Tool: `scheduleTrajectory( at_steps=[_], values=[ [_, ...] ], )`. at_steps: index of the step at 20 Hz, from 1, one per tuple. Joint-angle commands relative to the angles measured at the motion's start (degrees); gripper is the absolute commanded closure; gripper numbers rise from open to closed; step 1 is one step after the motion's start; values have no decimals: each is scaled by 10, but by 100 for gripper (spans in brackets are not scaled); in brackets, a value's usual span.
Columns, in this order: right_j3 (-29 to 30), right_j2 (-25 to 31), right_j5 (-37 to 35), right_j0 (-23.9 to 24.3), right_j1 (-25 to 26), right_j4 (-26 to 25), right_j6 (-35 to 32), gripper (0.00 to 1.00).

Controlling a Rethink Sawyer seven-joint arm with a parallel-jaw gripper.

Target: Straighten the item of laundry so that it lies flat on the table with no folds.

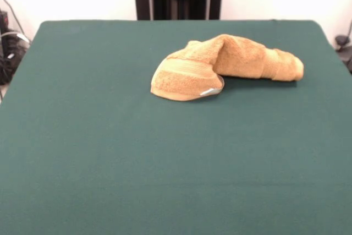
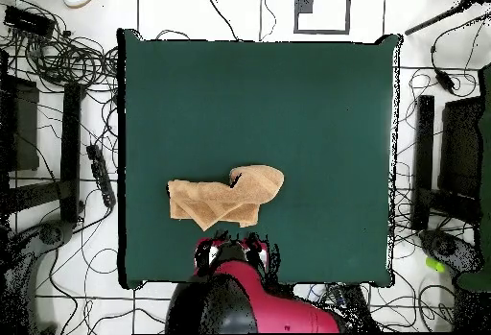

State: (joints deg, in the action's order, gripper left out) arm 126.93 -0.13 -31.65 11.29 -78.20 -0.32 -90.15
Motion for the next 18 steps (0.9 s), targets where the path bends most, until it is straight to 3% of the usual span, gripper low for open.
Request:
scheduleTrajectory(
  at_steps=[1,7,10,14,18],
  values=[
    [62,33,-11,18,15,-11,27,0],
    [54,36,-35,29,13,-14,32,0],
    [40,33,-60,25,-20,-6,42,0],
    [-45,24,-195,13,-93,24,26,0],
    [-108,29,-343,24,-139,25,79,0]
  ],
)
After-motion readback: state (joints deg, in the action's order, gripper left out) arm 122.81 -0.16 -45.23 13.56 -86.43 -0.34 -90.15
